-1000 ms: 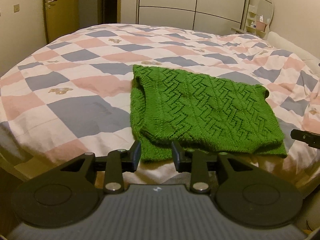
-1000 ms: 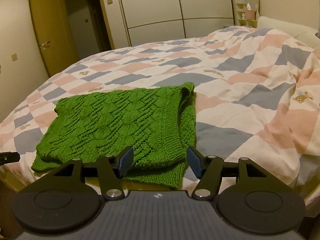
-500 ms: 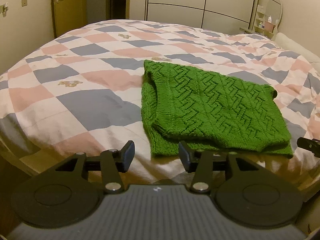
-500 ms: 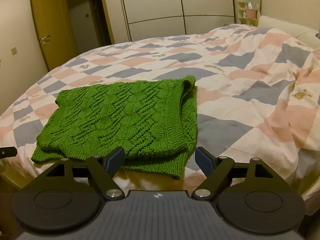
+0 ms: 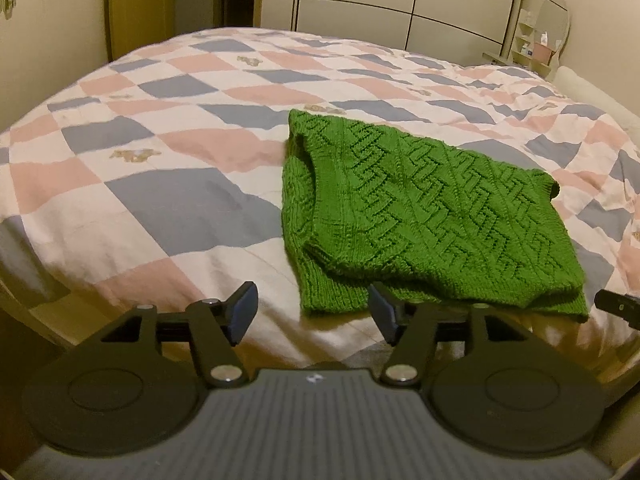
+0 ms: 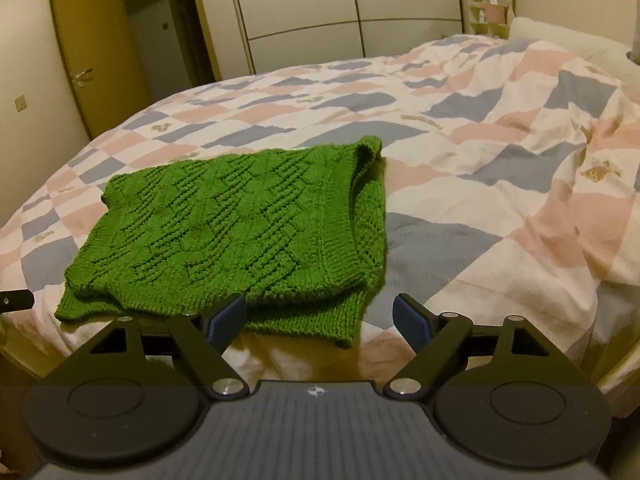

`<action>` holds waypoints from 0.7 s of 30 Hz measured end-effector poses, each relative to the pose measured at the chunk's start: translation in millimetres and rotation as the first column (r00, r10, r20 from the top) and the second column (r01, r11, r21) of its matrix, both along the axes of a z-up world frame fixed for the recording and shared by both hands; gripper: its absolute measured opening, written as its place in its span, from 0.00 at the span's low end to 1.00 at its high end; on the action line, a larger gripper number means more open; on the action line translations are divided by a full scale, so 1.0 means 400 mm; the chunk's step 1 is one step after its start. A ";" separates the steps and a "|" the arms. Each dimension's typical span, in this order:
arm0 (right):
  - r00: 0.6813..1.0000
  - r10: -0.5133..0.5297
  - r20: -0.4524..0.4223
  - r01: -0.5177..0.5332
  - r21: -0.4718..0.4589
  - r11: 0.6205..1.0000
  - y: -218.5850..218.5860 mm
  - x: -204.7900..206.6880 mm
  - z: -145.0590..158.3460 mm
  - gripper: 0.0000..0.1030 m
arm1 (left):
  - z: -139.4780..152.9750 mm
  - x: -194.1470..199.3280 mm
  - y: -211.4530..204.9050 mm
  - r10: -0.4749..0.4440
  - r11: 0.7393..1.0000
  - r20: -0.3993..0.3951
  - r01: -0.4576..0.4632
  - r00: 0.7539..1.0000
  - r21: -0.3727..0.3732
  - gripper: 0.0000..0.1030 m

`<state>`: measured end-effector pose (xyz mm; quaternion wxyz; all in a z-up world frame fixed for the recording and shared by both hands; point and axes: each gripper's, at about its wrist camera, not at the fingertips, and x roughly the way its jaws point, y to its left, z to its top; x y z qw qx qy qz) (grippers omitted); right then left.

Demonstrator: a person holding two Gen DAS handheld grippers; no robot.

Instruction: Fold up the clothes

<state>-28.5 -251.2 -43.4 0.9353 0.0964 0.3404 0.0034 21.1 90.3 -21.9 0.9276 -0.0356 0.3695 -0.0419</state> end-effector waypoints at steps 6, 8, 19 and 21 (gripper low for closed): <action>0.999 -0.025 -0.032 0.025 0.022 0.999 -0.021 0.014 -0.026 0.80 | -0.025 0.038 0.020 0.019 0.998 -0.050 -0.022 0.999 -0.065 0.55; 0.998 -0.034 -0.044 0.035 0.024 0.999 -0.026 0.022 -0.035 0.80 | -0.034 0.056 0.028 0.024 0.995 -0.071 -0.031 0.997 -0.096 0.55; 0.996 -0.044 -0.082 0.046 0.018 0.999 -0.036 0.073 -0.057 0.80 | -0.064 0.131 0.028 0.038 0.990 -0.113 -0.053 0.993 -0.131 0.55; 0.995 -0.047 -0.086 0.049 0.020 0.999 -0.039 0.079 -0.059 0.80 | -0.067 0.139 0.030 0.042 0.989 -0.119 -0.059 0.992 -0.139 0.56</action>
